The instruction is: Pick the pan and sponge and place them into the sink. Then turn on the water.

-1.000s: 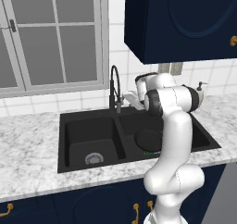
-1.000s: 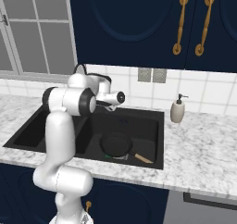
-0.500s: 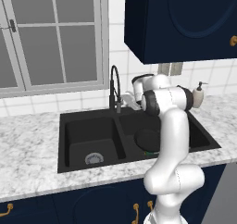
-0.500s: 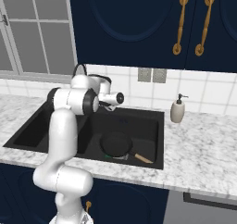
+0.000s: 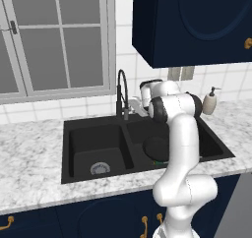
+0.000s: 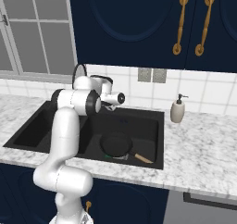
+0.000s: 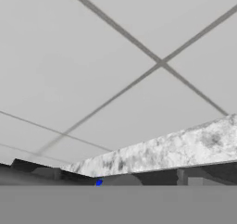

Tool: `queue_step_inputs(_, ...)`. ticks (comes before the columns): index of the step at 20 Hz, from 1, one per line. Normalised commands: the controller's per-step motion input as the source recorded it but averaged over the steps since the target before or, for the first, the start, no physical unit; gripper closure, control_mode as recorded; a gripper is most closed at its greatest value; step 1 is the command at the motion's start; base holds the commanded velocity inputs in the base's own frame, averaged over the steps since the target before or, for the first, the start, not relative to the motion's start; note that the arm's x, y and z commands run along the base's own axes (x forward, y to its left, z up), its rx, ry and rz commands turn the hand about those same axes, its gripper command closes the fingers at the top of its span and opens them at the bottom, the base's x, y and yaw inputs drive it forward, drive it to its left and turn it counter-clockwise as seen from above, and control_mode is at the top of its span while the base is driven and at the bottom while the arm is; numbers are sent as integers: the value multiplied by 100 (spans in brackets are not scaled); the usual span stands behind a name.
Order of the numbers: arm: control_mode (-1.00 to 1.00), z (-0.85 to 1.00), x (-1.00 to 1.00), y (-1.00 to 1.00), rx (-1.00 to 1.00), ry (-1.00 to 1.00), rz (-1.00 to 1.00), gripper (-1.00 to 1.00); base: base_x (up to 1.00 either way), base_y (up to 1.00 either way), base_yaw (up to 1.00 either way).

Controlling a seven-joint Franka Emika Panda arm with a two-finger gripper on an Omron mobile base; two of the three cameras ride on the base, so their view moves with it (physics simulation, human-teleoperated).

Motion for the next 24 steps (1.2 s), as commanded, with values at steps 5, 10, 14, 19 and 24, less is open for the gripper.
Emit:
queue_step_inputs(5,-100,-10,8,0,1,0,0,100,0,0,0)
queue_step_inputs(10,-100,0,0,0,0,0,0,100,0,0,0)
queue_step_inputs(14,-100,-3,0,0,1,0,0,100,0,0,0)
queue_step_inputs(19,-100,-2,11,0,9,2,-9,100,0,0,0)
queue_step_inputs(24,-100,-1,19,0,13,13,-17,100,0,0,0)
